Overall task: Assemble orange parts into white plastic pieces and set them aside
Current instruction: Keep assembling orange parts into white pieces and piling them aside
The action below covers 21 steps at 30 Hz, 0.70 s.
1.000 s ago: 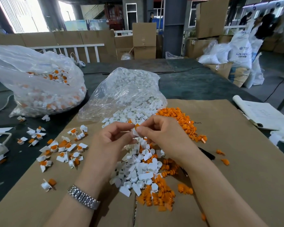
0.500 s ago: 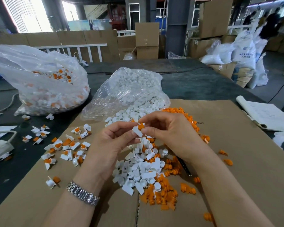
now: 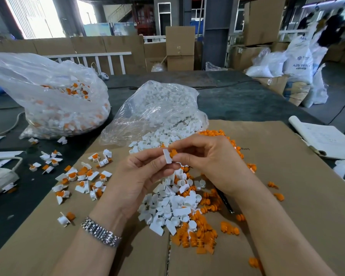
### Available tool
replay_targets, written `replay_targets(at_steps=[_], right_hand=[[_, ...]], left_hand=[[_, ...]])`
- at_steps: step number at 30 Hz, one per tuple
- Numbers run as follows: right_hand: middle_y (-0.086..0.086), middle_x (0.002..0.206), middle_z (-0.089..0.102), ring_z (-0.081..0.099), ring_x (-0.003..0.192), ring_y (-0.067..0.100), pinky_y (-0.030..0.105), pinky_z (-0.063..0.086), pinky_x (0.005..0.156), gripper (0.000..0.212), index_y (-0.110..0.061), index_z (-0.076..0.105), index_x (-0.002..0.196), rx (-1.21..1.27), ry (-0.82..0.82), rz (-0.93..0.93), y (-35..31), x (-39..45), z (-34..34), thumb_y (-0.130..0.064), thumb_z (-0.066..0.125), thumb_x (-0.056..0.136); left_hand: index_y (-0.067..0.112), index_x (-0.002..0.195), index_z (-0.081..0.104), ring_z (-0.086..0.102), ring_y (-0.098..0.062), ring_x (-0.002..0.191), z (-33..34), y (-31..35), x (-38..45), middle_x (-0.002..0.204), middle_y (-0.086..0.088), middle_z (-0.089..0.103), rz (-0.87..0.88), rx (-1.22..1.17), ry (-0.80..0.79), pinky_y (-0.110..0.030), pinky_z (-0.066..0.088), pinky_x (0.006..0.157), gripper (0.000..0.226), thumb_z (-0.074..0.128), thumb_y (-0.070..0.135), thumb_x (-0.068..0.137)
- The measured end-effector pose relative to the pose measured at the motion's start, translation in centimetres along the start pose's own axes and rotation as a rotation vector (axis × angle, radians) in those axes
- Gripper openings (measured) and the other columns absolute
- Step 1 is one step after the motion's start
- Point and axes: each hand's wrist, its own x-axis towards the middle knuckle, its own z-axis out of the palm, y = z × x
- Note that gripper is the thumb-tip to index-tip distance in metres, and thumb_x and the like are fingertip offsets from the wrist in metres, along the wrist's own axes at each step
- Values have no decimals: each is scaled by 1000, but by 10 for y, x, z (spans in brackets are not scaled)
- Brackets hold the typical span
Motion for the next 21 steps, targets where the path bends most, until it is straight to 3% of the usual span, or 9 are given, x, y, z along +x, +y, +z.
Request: replay_targets(at_steps=[6, 15, 21], right_hand=[[-9, 89, 70, 68, 86, 9, 22, 57, 78, 20, -18, 77, 102, -220, 72, -157, 0, 0, 6, -15, 80, 83], [-7, 86, 67, 65, 80, 11, 30, 57, 75, 19, -15, 72, 92, -239, 73, -146, -1, 1, 8, -16, 85, 78], [-7, 88, 68, 66, 83, 11, 20, 54, 76, 21, -19, 73, 99, -138, 74, -102, -1, 0, 8, -19, 83, 80]], left_hand=[[9, 91, 81, 78, -25, 85, 0, -1, -1, 95, -18, 78, 3, -64, 9, -23, 61, 72, 18, 73, 3, 76], [9, 86, 81, 77, -21, 79, 0, -6, 1, 94, -16, 78, -8, -50, 61, -23, 61, 71, 15, 72, 2, 77], [8, 85, 81, 77, -19, 81, 1, -5, 2, 93, -12, 78, -18, -136, 67, -21, 61, 70, 14, 71, 2, 77]])
